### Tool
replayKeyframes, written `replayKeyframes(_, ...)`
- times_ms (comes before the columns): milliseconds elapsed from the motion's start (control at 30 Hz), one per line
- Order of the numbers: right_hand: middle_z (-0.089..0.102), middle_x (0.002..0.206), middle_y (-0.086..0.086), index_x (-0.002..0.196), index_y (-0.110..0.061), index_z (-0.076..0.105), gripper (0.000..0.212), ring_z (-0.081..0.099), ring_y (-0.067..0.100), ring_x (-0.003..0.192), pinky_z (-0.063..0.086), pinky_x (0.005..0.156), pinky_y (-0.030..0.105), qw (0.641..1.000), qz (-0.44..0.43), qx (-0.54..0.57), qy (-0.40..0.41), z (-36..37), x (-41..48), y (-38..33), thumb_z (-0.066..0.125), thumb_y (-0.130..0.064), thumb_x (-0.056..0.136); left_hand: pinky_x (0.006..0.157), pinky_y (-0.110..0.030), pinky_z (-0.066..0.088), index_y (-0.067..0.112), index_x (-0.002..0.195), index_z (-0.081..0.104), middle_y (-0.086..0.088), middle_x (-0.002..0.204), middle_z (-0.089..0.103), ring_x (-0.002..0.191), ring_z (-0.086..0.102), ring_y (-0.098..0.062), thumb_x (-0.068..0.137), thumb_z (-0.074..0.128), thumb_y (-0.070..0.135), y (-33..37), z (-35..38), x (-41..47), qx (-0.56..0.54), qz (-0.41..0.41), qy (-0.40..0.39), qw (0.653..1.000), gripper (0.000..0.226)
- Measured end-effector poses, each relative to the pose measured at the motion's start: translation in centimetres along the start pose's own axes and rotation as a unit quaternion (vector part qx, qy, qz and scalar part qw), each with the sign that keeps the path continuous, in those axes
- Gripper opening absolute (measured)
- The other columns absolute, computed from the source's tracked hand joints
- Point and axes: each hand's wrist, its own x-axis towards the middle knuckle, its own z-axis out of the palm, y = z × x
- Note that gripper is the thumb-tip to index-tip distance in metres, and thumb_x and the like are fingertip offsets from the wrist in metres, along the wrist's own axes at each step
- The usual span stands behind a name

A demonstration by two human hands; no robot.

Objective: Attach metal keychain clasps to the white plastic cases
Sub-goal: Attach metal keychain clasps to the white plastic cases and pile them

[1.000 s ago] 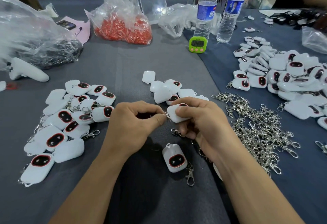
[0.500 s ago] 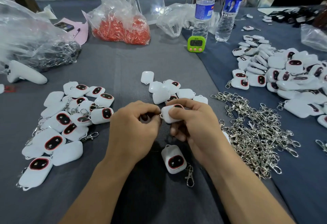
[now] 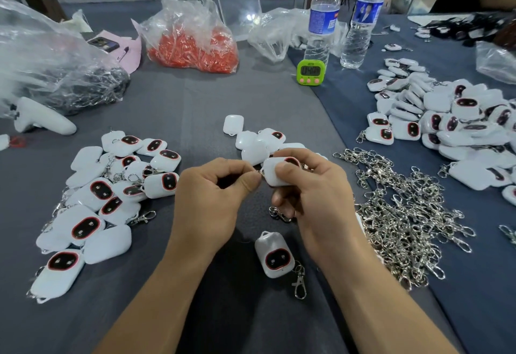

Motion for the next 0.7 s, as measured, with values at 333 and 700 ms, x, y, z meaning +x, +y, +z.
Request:
replayKeyframes(333, 0.065, 0.064, 0.009, 0.102, -0.008, 0.07, 0.017, 0.055, 0.02, 0.045, 0.04, 0.039, 0.025, 0.995, -0.051, -0.084, 0.019, 0.4, -0.3, 0.2, 0.061, 0.004, 0.092, 0.07, -0.011, 0.04, 0.023, 0.086, 0.076, 0.012, 0.079, 0.069, 0.072, 0.056, -0.007, 0.083, 0.08, 0.019, -0.6, 0.1, -0.3, 0.175, 0.121, 0.01, 0.977, 0.006)
replayKeyframes(700, 0.064, 0.061, 0.007, 0.105, -0.009, 0.071, 0.02, 0.053, 0.019, 0.043, 0.038, 0.04, 0.023, 0.994, -0.063, -0.087, 0.03, 0.1, -0.3, 0.3, 0.062, 0.002, 0.092, 0.063, -0.023, 0.049, 0.033, 0.078, 0.08, 0.012, 0.068, 0.07, 0.067, 0.064, -0.011, 0.083, 0.08, 0.018, -0.5, 0.4, 0.3, 0.056, 0.002, -0.033, 0.998, 0.016)
